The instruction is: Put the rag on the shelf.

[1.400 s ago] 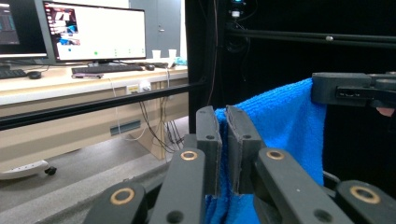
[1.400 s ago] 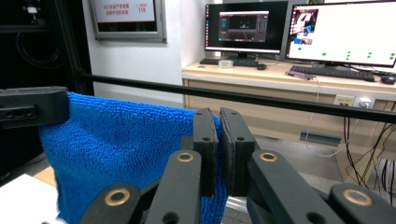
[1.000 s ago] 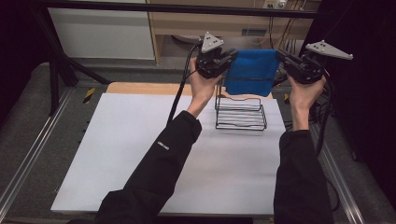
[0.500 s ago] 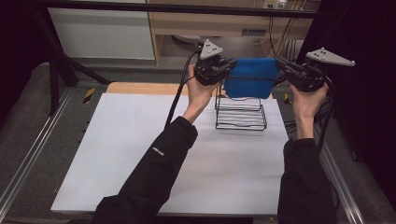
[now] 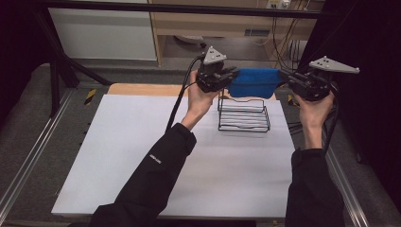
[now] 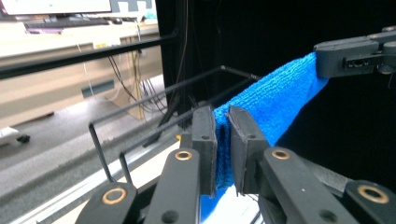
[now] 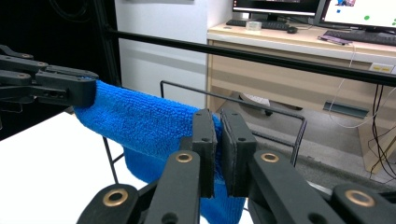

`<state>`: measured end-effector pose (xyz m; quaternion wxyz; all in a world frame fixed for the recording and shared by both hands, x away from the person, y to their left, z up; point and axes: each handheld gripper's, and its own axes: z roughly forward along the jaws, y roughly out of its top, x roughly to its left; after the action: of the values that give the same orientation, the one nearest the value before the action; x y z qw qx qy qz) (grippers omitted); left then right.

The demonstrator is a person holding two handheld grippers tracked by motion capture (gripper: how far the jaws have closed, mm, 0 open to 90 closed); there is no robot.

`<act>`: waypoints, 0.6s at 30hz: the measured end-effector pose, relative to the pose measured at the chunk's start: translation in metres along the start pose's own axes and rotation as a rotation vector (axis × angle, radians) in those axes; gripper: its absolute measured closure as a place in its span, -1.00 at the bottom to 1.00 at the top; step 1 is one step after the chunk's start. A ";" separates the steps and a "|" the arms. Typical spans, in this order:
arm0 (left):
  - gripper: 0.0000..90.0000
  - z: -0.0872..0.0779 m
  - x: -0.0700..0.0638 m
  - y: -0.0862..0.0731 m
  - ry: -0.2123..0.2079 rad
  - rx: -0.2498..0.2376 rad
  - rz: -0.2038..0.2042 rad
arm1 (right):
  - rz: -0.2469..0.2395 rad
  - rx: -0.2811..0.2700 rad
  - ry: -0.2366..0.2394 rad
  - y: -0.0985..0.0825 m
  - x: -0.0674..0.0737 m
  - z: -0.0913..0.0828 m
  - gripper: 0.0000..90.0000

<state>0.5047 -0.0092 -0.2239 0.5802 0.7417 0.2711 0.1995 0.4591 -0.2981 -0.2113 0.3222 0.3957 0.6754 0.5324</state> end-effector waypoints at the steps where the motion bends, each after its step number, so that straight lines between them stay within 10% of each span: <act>1: 0.78 0.000 -0.001 -0.001 0.001 0.007 -0.001 | 0.000 0.003 0.001 -0.001 0.000 0.000 0.89; 18: 0.64 -0.001 -0.004 -0.014 -0.013 0.069 -0.008 | 0.006 0.039 0.018 -0.025 -0.001 0.002 0.88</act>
<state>0.4985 -0.0085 -0.2374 0.5570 0.7613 0.2770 0.1827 0.4569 -0.3010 -0.2362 0.3065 0.3991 0.6875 0.5236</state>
